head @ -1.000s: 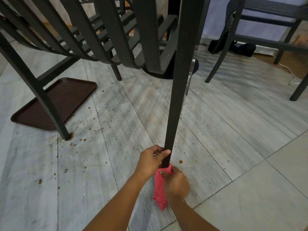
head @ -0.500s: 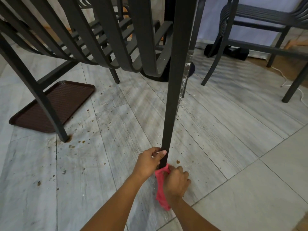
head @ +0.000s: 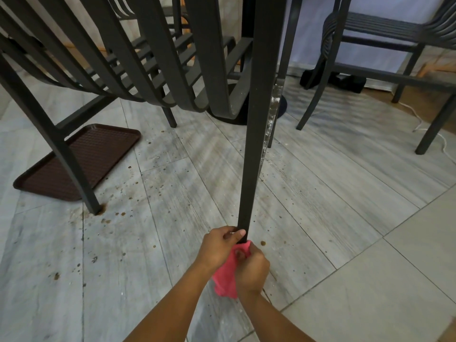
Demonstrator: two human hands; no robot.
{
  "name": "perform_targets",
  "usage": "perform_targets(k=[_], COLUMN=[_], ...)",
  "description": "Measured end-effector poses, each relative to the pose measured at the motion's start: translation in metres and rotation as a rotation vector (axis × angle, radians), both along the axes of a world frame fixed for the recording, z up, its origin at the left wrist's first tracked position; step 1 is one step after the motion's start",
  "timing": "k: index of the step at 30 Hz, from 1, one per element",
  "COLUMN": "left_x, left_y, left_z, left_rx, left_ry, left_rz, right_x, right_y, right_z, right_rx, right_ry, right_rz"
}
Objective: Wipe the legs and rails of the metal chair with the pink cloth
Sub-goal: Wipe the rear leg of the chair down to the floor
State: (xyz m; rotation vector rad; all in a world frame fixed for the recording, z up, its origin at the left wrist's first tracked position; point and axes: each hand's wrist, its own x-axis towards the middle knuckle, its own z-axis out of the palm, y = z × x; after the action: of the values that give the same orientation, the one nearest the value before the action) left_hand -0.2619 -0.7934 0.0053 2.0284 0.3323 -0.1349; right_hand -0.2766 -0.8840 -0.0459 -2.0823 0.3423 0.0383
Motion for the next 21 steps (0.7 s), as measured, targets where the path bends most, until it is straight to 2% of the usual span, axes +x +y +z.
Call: perform_targets(k=[3,21], left_x=[0.003,0.005], left_y=[-0.003,-0.006], left_z=[0.0,0.002], left_rx=[0.003,0.007], left_ry=[0.002,0.013], left_rz=[0.022,0.04], right_x=[0.004,0.006], right_y=[0.005,0.003], right_z=[-0.001,-0.02], right_rx=[0.055,-0.034], right_ry=[0.049,0.199], right_rz=[-0.119,-0.077])
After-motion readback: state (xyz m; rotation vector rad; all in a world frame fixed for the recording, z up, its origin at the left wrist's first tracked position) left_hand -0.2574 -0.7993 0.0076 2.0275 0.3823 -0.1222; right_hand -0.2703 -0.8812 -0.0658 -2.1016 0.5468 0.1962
